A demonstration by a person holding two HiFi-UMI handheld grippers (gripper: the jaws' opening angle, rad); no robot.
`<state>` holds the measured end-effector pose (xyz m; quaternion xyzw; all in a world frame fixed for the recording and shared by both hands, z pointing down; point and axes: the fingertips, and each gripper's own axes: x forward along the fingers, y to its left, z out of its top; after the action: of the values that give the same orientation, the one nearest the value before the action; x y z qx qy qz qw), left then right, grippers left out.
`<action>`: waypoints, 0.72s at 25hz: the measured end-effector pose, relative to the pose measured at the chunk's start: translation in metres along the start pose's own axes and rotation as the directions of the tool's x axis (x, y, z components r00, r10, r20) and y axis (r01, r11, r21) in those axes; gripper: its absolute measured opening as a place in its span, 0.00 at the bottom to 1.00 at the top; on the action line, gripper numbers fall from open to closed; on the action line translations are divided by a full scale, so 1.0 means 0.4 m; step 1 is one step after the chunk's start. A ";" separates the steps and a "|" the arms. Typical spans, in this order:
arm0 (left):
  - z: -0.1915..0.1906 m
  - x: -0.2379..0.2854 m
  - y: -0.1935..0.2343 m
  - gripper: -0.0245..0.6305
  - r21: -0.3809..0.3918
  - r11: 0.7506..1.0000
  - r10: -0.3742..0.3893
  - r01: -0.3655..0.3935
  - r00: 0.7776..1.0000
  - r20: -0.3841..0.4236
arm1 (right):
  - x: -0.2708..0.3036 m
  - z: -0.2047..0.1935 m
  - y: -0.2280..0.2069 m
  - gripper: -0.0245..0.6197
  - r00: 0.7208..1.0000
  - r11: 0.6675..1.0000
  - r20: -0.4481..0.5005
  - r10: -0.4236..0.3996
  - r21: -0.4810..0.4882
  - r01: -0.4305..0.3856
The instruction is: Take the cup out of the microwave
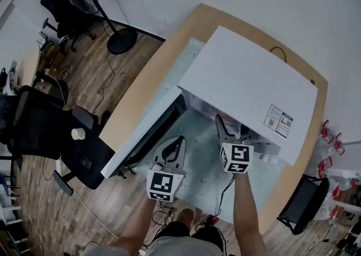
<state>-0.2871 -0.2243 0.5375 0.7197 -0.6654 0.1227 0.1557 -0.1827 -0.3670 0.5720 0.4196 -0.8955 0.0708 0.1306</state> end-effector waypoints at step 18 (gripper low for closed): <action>-0.005 -0.001 0.019 0.07 0.001 0.999 0.033 -0.033 0.999 -0.014 | 0.025 -0.006 0.003 0.56 1.000 1.000 0.000 0.016 -0.013 -0.016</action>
<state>-0.2945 -0.2236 0.5396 0.7077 -0.6761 0.1305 0.1580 -0.1894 -0.3731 0.5772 0.4117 -0.8992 0.0658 0.1328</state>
